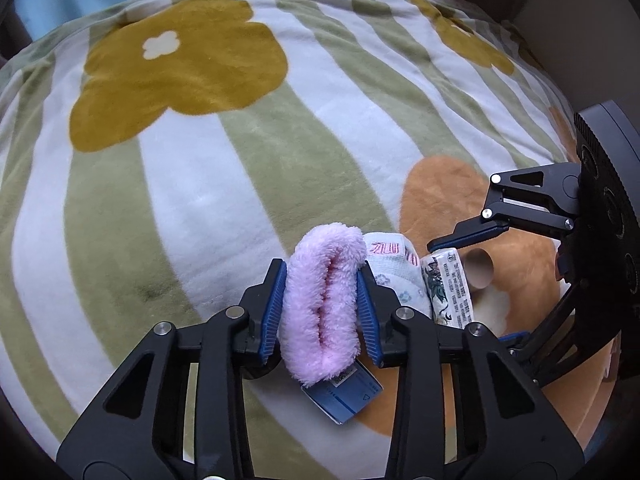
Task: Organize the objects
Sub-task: 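Grasp and lift the pink sock with left tool while right tool lifts the patterned pack, then release the pink sock into the box with left tool while right tool releases the pack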
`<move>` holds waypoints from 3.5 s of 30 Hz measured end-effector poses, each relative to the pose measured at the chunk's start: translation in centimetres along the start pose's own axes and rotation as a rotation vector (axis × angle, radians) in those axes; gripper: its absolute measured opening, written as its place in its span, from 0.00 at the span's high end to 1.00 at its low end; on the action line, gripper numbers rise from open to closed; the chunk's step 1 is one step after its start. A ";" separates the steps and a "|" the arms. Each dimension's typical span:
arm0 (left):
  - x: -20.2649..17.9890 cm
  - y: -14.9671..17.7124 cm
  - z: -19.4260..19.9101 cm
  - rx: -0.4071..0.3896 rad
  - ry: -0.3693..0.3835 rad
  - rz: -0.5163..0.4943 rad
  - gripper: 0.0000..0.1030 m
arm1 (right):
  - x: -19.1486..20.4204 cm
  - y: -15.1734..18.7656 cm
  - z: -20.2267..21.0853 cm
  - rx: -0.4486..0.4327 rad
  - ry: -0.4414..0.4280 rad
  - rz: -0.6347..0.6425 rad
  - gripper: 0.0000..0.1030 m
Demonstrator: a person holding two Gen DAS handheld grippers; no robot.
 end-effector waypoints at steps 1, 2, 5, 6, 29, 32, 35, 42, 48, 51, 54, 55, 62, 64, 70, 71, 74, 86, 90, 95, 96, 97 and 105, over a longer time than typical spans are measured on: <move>-0.1 0.0 0.2 0.001 -0.006 -0.009 0.71 | 0.0 -0.1 0.1 -0.002 -0.003 -0.001 0.37; -0.2 0.0 0.3 0.001 -0.010 -0.012 0.71 | 0.1 -0.1 0.3 -0.004 -0.004 0.000 0.37; 0.0 0.0 0.9 -0.003 -0.014 -0.002 0.72 | 0.2 -0.2 0.9 -0.013 -0.006 -0.002 0.37; 0.1 -0.1 1.1 -0.003 -0.016 0.002 0.72 | 0.2 -0.4 0.9 -0.014 -0.006 -0.004 0.37; -2.1 -1.7 15.1 -0.174 -0.018 0.068 0.72 | 3.0 -4.1 11.7 -0.135 0.069 -0.059 0.37; -3.4 -1.2 18.3 -0.200 -0.024 0.064 0.72 | 4.4 -4.5 14.5 -0.155 0.087 -0.084 0.37; -4.6 -0.2 21.0 -0.225 -0.021 0.068 0.72 | 6.1 -4.4 17.2 -0.181 0.110 -0.109 0.37; -7.2 4.5 25.2 -0.240 0.017 0.104 0.72 | 9.5 -2.0 21.4 -0.194 0.163 -0.240 0.37; -9.9 10.8 25.3 -0.181 0.037 0.165 0.72 | 12.4 2.0 22.1 -0.139 0.209 -0.343 0.37; -11.5 13.7 25.0 -0.146 0.047 0.173 0.72 | 13.9 4.2 22.0 -0.113 0.210 -0.405 0.37; -13.0 16.2 24.5 -0.119 0.064 0.187 0.72 | 15.1 6.3 21.7 -0.089 0.215 -0.469 0.37; -13.5 17.0 24.2 -0.107 0.068 0.192 0.72 | 15.4 6.9 21.6 -0.081 0.219 -0.485 0.37; -15.4 21.0 21.6 -0.048 0.088 0.223 0.72 | 16.9 11.7 20.0 -0.034 0.250 -0.622 0.37; -15.5 21.9 20.6 -0.035 0.087 0.233 0.72 | 16.7 13.0 19.3 -0.027 0.257 -0.674 0.37; -15.5 22.9 18.7 0.014 0.079 0.239 0.72 | 17.0 15.0 17.7 0.015 0.239 -0.725 0.37; -15.5 23.0 18.6 0.017 0.077 0.234 0.72 | 17.2 15.0 17.6 0.019 0.236 -0.723 0.37; -15.7 22.9 18.7 0.020 0.075 0.216 0.72 | 17.5 15.1 17.6 0.023 0.243 -0.712 0.37; -15.8 22.4 18.2 0.048 0.005 0.171 0.69 | 17.4 15.2 16.7 0.048 0.253 -0.754 0.35; -15.9 22.1 18.6 0.018 0.002 0.164 0.00 | 17.0 15.3 16.6 0.035 0.264 -0.803 0.19; -16.1 22.1 17.6 0.027 0.012 0.158 0.00 | 16.6 15.8 16.4 0.085 0.282 -0.828 0.18; -16.1 22.2 17.3 0.032 0.016 0.163 0.00 | 16.6 15.9 16.4 0.086 0.286 -0.832 0.18; -16.0 22.1 17.2 0.034 0.014 0.169 0.00 | 16.5 15.9 16.5 0.089 0.294 -0.832 0.18; -15.7 21.7 17.6 0.037 0.010 0.181 0.00 | 16.2 16.0 16.6 0.121 0.318 -0.798 0.18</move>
Point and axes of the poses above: each gripper's, at about its wrist camera, not at the fingertips, and z roughly against the way its jaws point, x to its left, y to its underside, the point moved 4 cm from there along -z, roughly the way its jaws point, and after that the axes turned 4 degrees about -x, right-handed, at the moved point
